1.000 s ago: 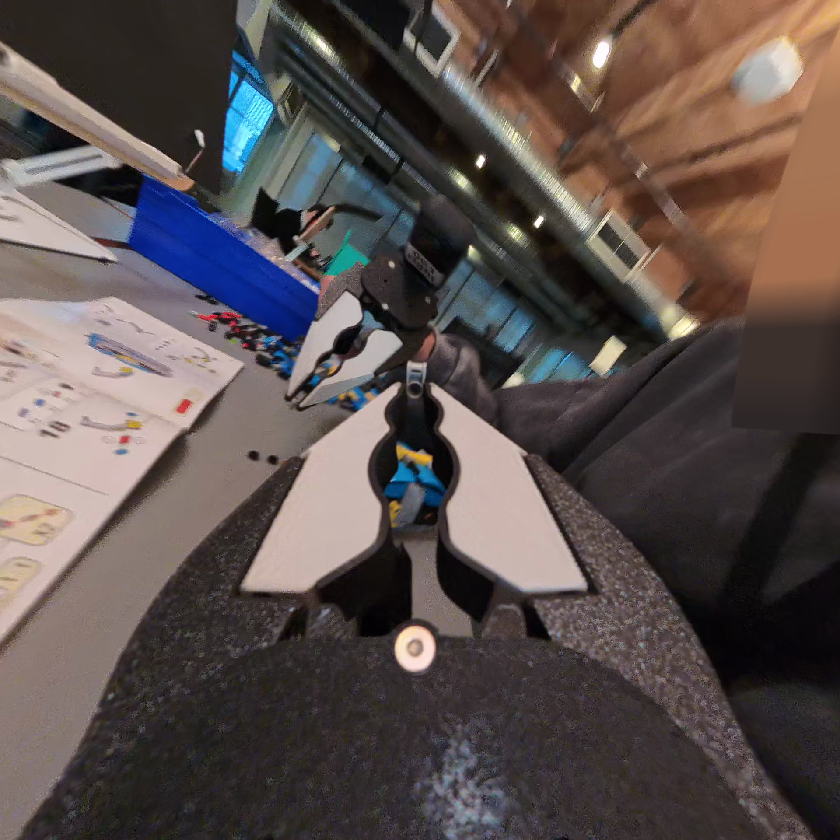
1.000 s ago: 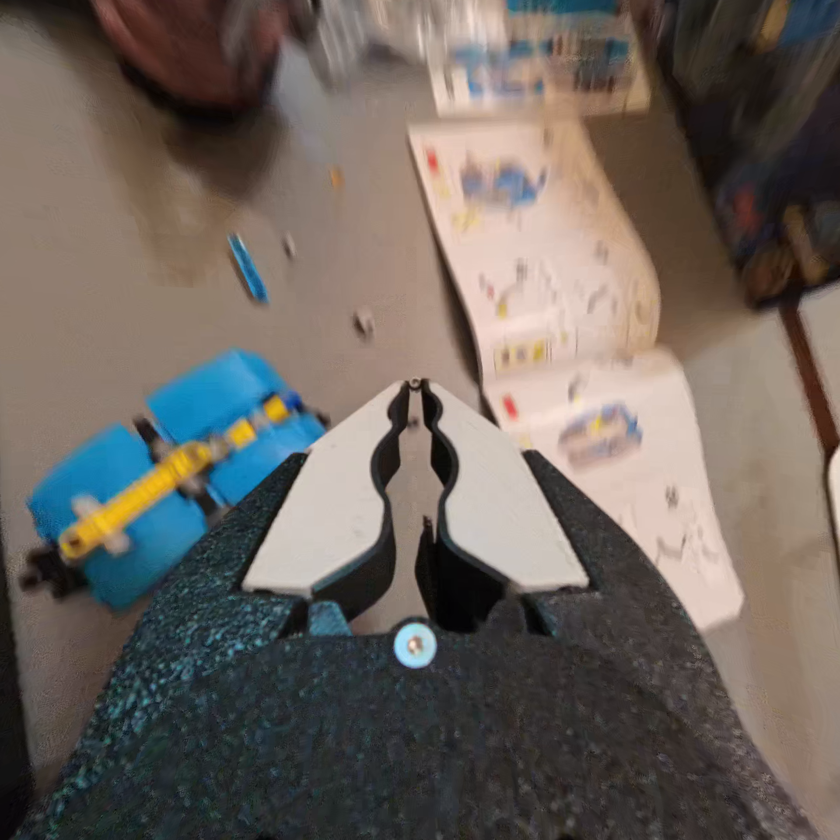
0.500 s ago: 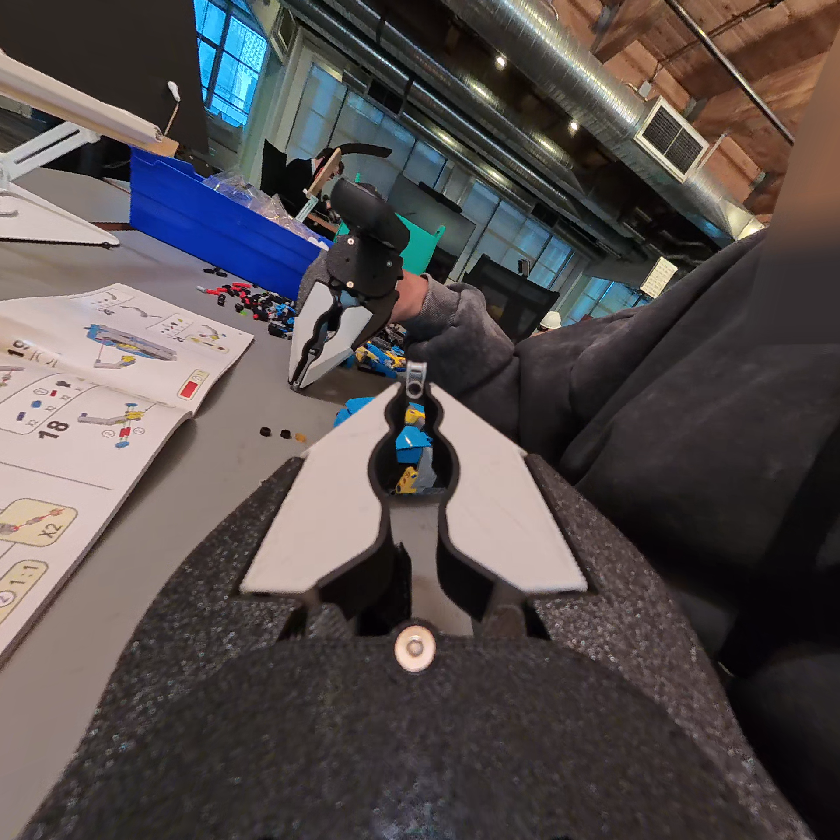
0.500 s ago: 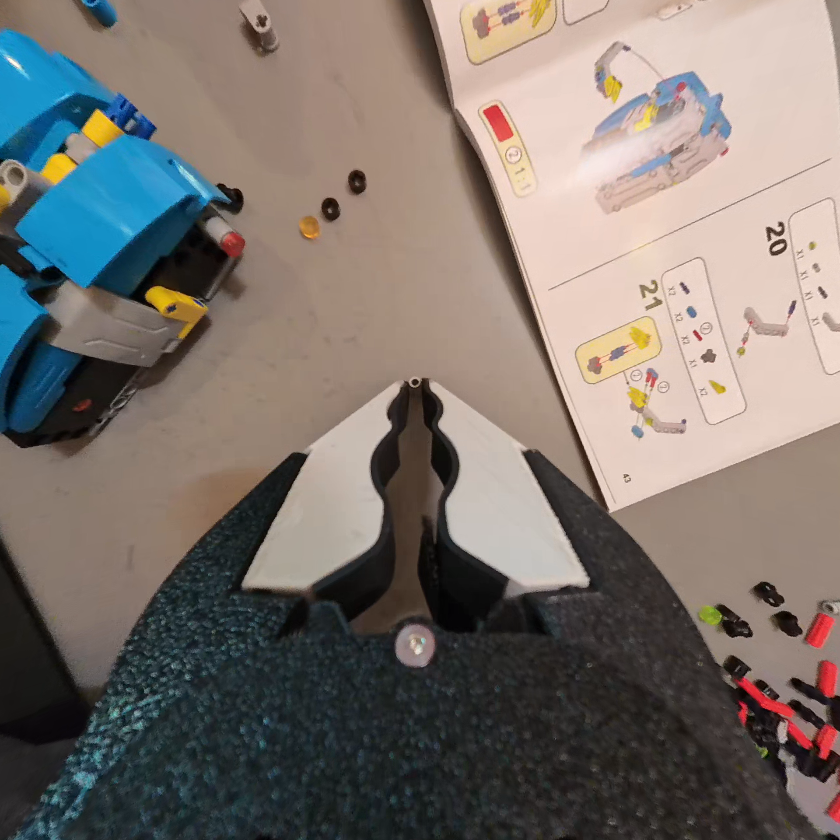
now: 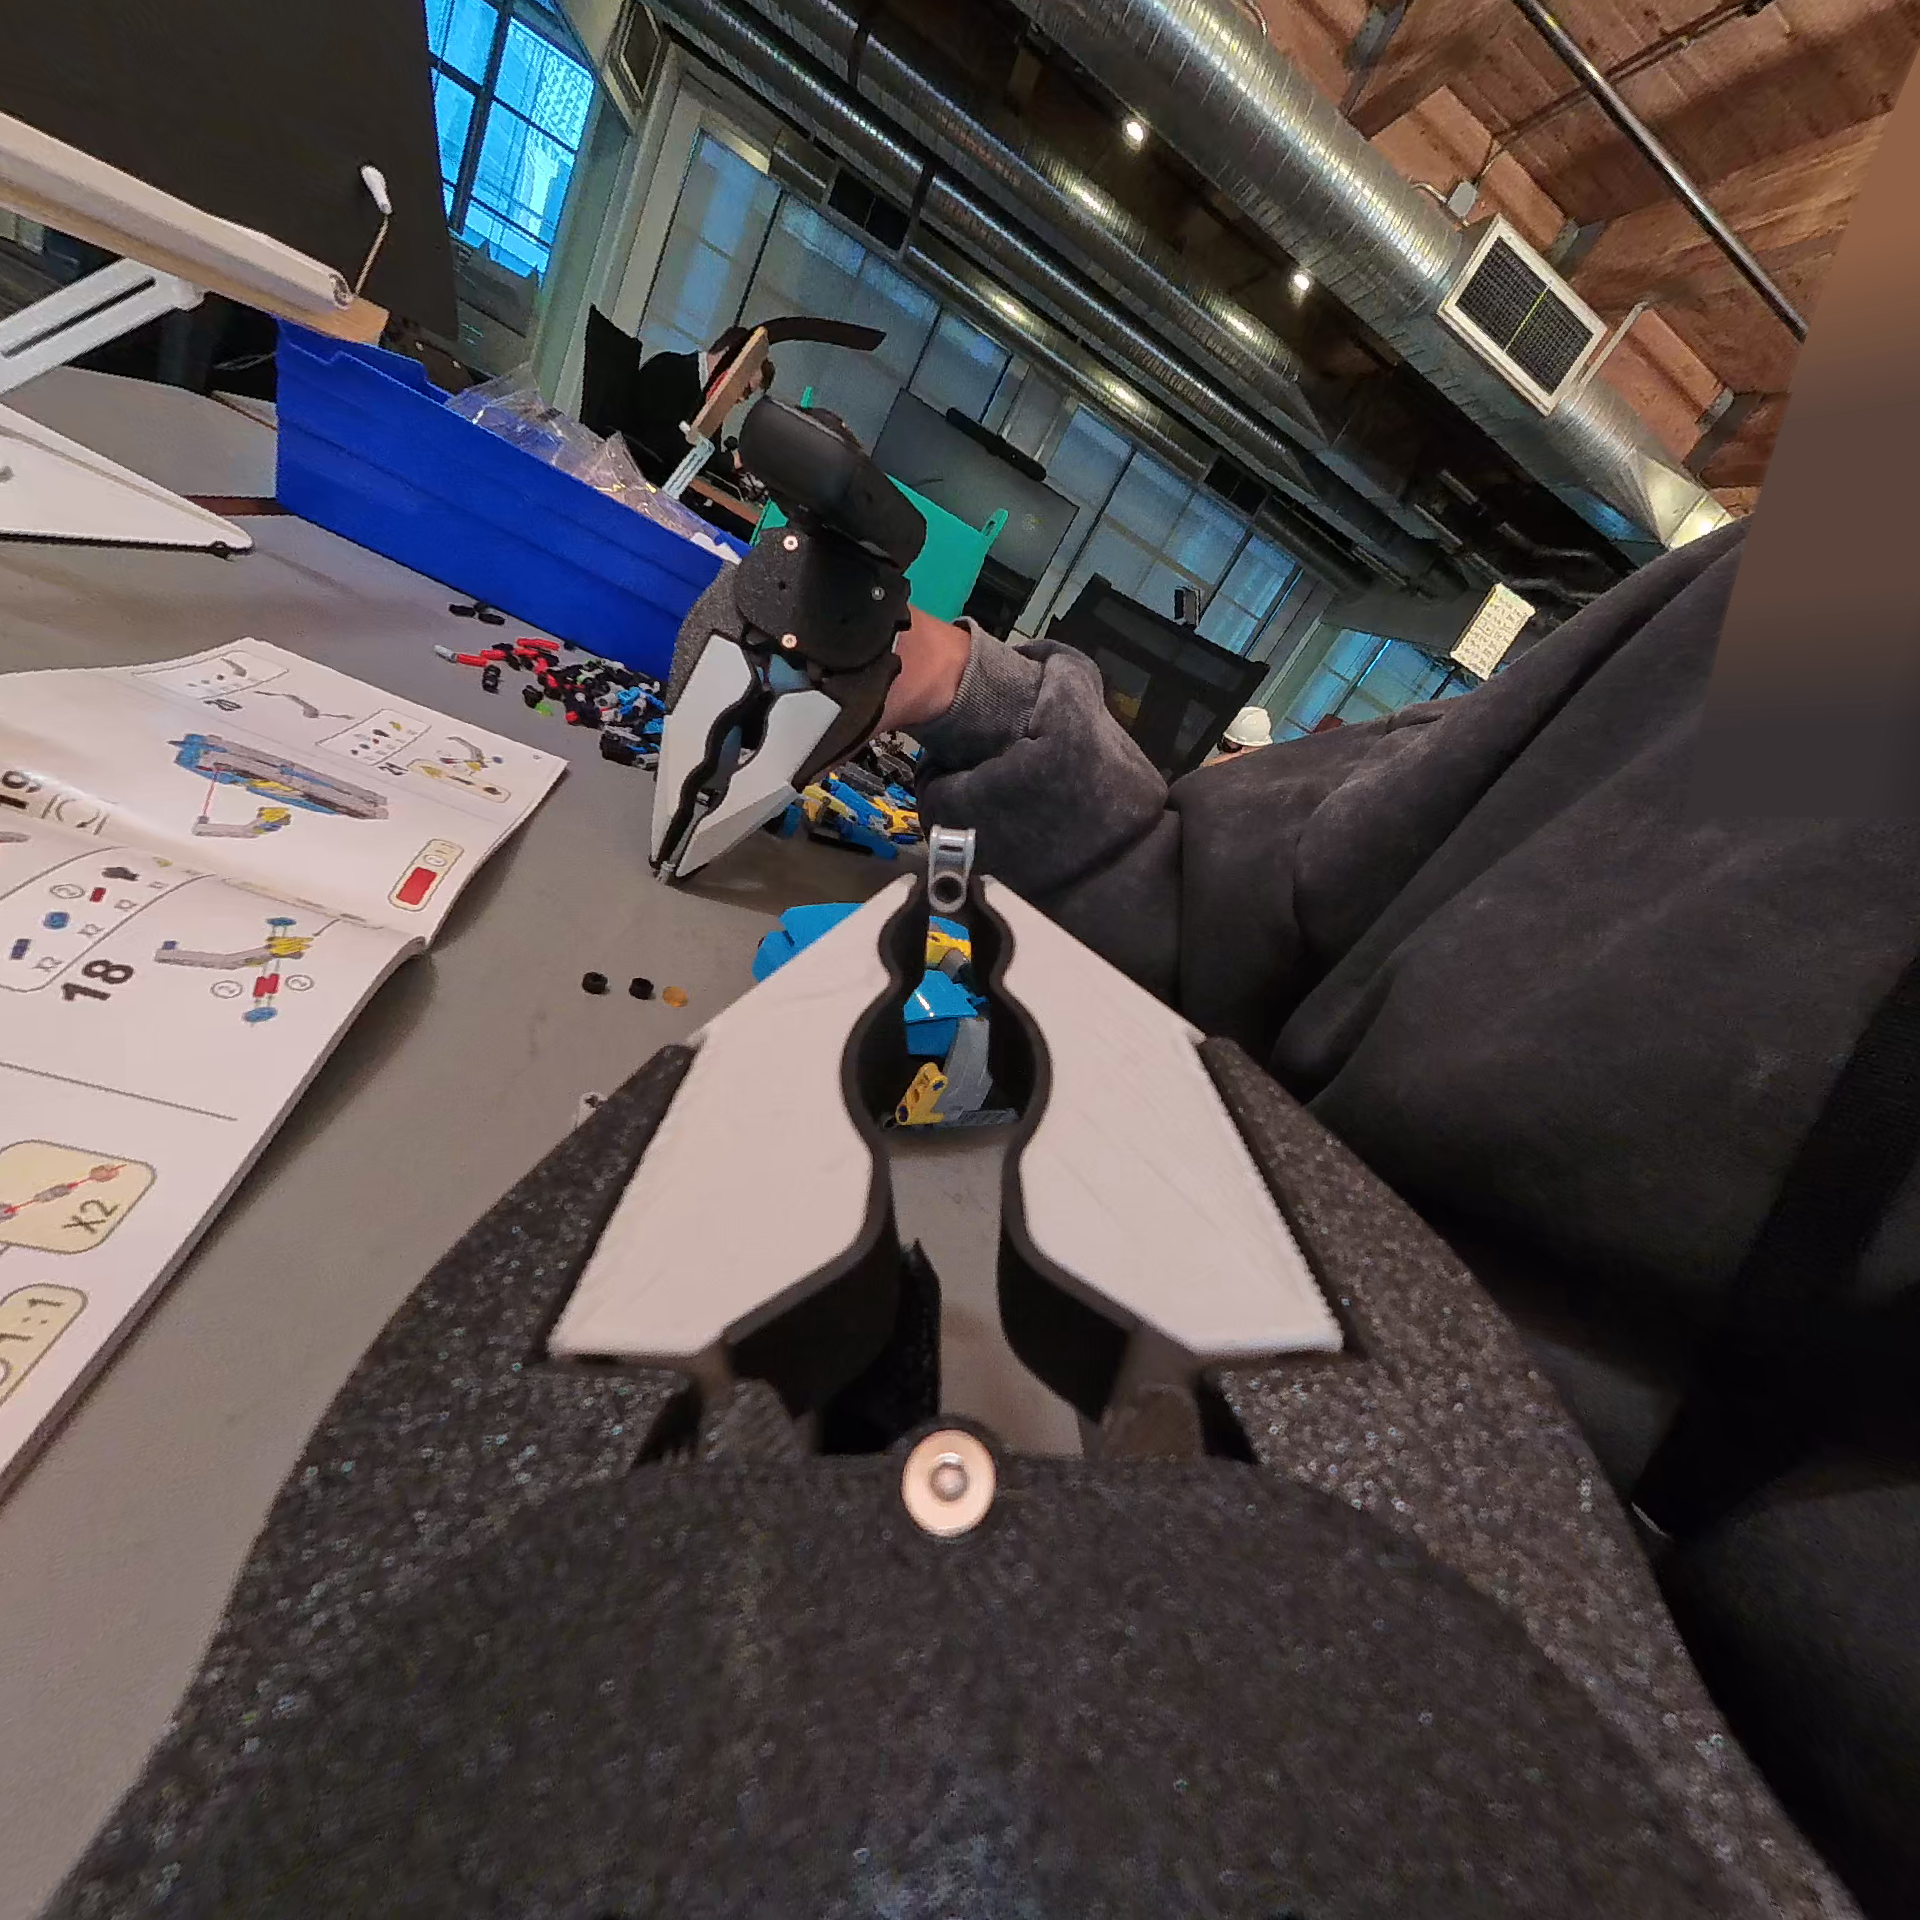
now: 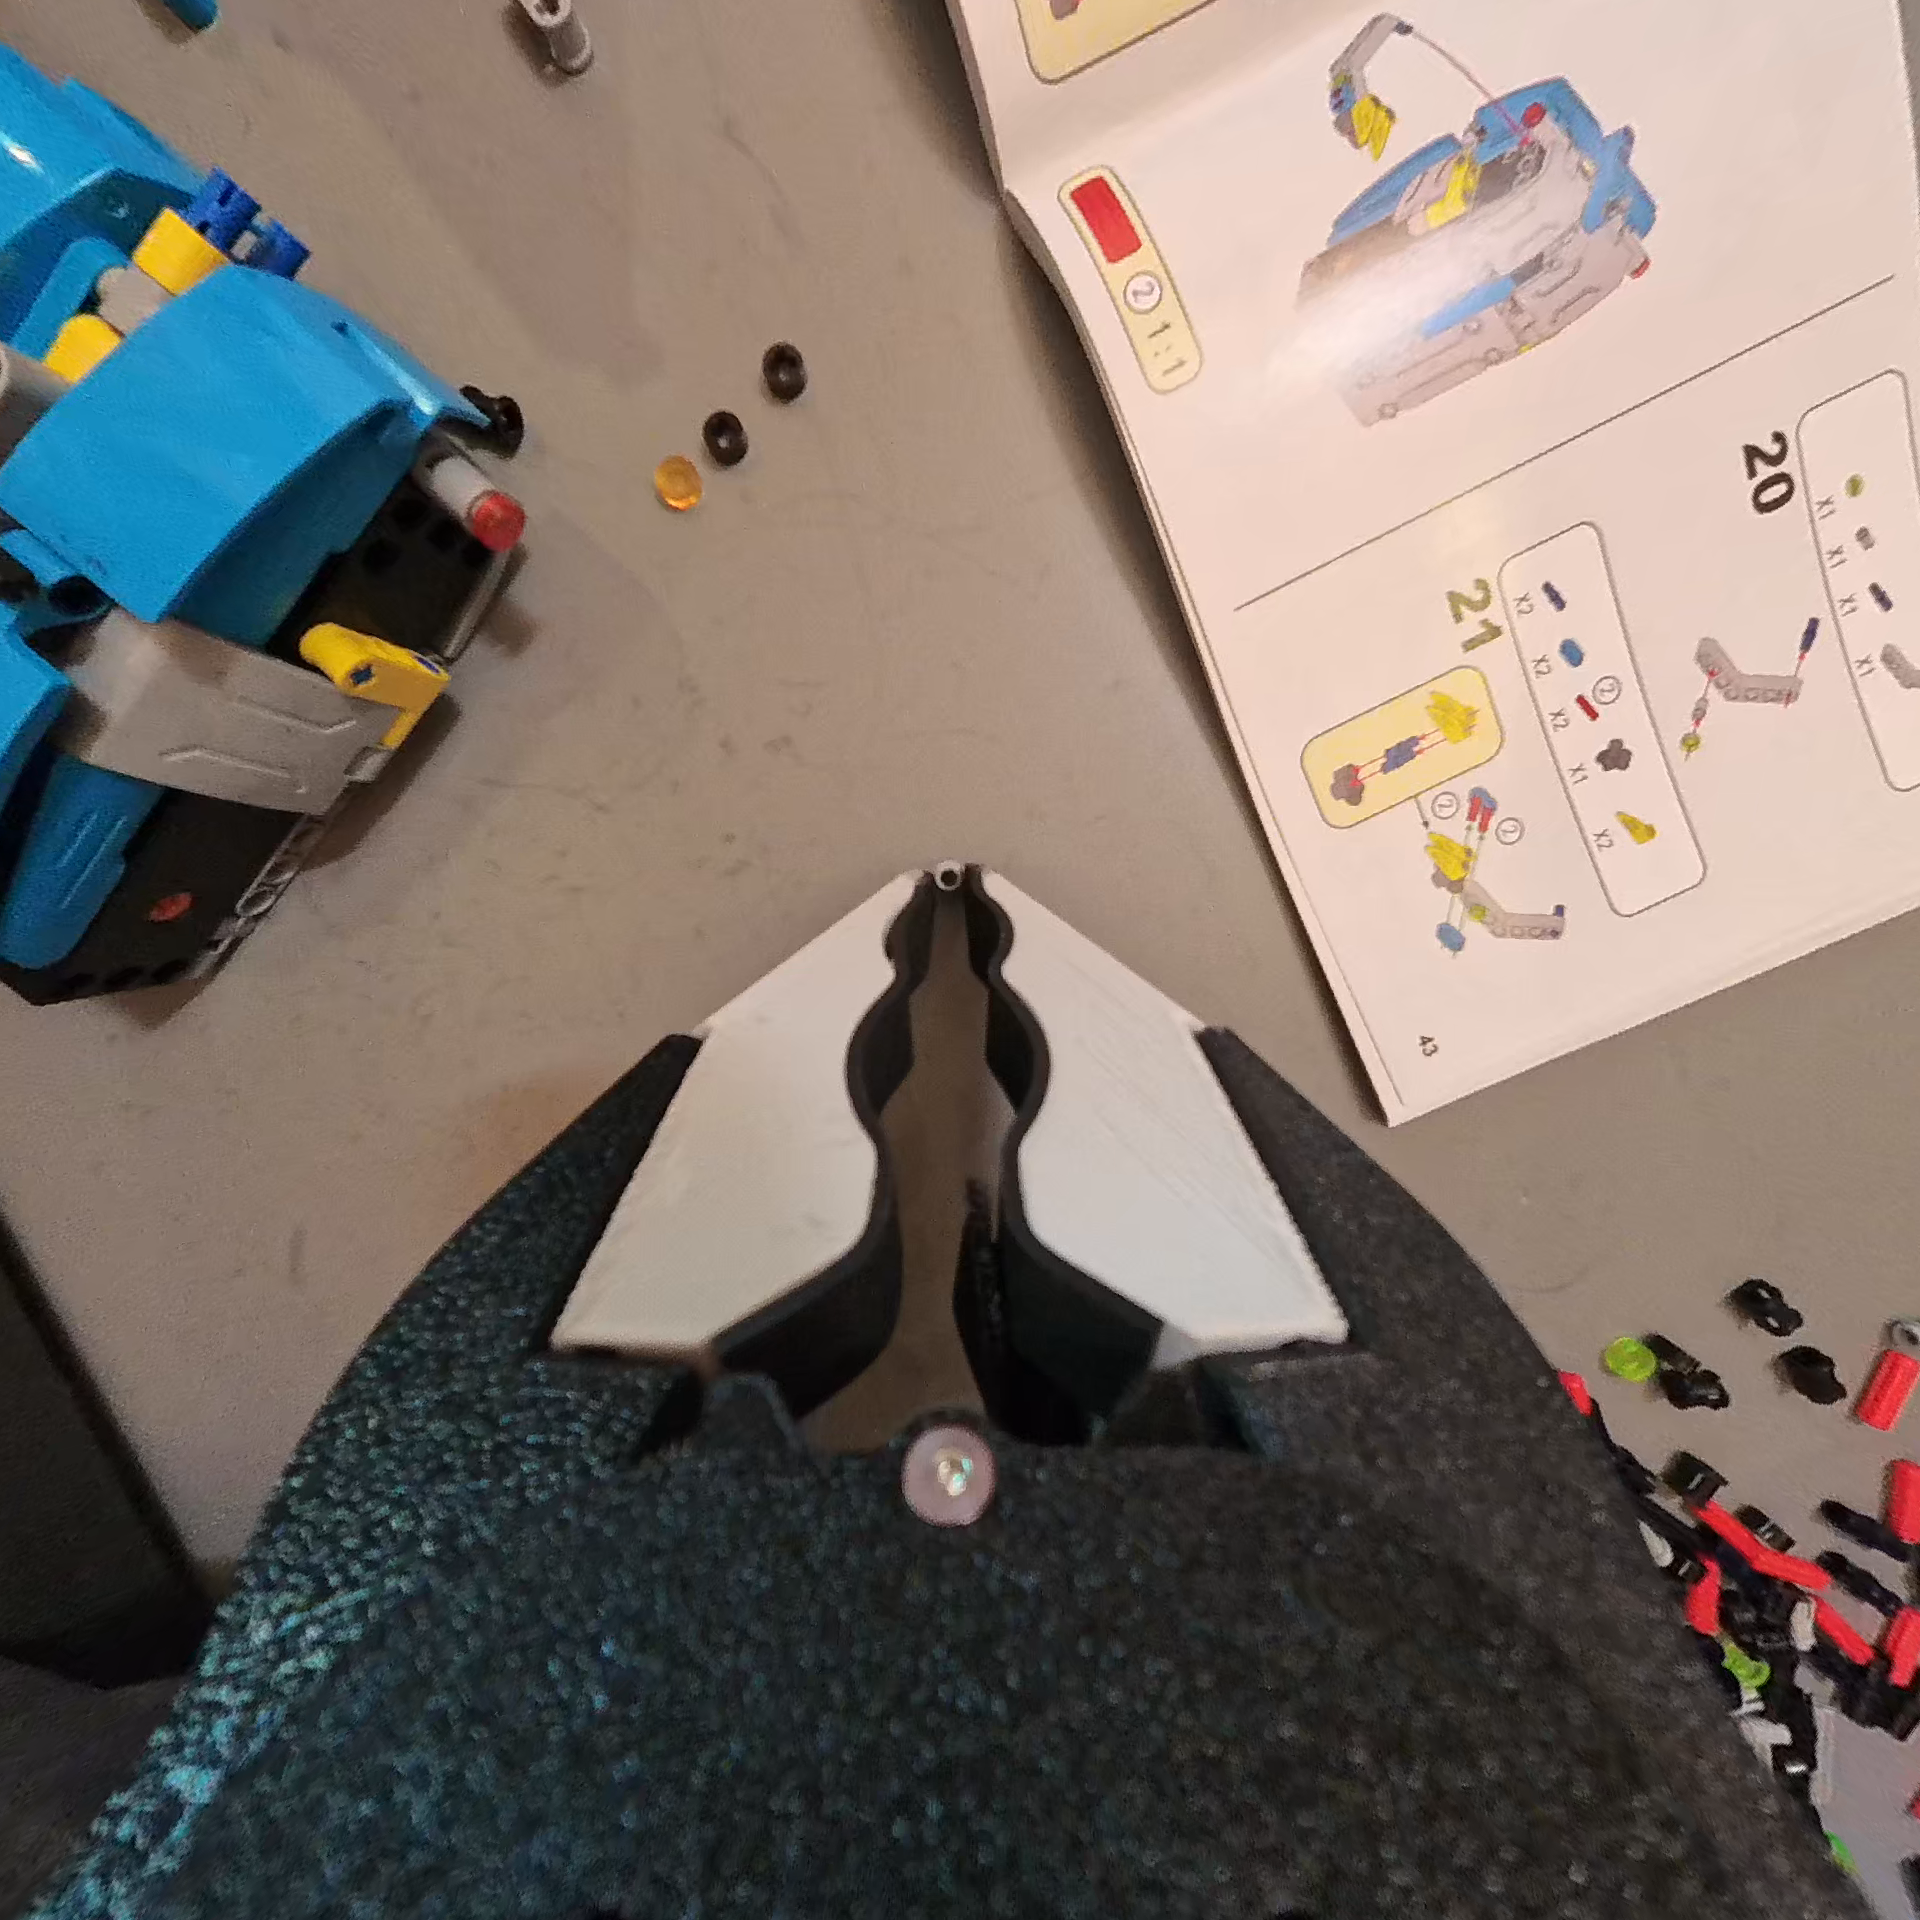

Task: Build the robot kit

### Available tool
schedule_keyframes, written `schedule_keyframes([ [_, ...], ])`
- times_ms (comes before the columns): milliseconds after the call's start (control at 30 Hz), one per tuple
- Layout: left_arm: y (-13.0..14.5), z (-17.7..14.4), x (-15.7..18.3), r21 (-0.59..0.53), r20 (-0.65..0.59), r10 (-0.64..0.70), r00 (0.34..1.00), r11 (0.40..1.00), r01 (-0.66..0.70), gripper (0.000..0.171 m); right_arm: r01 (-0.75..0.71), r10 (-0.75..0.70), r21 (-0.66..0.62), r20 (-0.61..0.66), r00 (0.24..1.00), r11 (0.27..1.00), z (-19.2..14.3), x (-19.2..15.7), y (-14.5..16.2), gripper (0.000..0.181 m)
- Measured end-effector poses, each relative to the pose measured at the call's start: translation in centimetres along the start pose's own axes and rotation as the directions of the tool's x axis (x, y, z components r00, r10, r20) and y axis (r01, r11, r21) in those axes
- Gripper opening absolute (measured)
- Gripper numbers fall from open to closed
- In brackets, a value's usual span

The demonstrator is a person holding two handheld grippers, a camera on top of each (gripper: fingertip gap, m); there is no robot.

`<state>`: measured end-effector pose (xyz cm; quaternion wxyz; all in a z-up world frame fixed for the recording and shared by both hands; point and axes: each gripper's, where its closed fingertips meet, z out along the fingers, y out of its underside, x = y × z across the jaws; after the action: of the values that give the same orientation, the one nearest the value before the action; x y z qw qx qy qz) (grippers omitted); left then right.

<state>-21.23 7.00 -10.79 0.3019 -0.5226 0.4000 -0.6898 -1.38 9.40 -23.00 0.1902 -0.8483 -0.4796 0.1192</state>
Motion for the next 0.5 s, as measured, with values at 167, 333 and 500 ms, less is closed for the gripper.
schedule_keyframes([
  [167,0.02,0.02,0.03,-0.001,-0.002,-0.001,1.000,1.000,0.001,0.006,0.002,-0.002,-0.013,-0.007,1.000,1.000,0.18,0.07,0.15,0.006],
  [333,0.03,0.05,0.01,-0.002,-0.002,-0.002,1.000,1.000,0.002,0.006,-0.004,0.004,-0.010,-0.007,1.000,1.000,0.12,0.11,0.13,0.006],
  [500,0.04,0.08,0.01,-0.003,-0.003,-0.003,1.000,1.000,0.003,0.006,-0.003,0.003,0.002,-0.007,1.000,1.000,0.02,0.07,-0.16,0.008],
])
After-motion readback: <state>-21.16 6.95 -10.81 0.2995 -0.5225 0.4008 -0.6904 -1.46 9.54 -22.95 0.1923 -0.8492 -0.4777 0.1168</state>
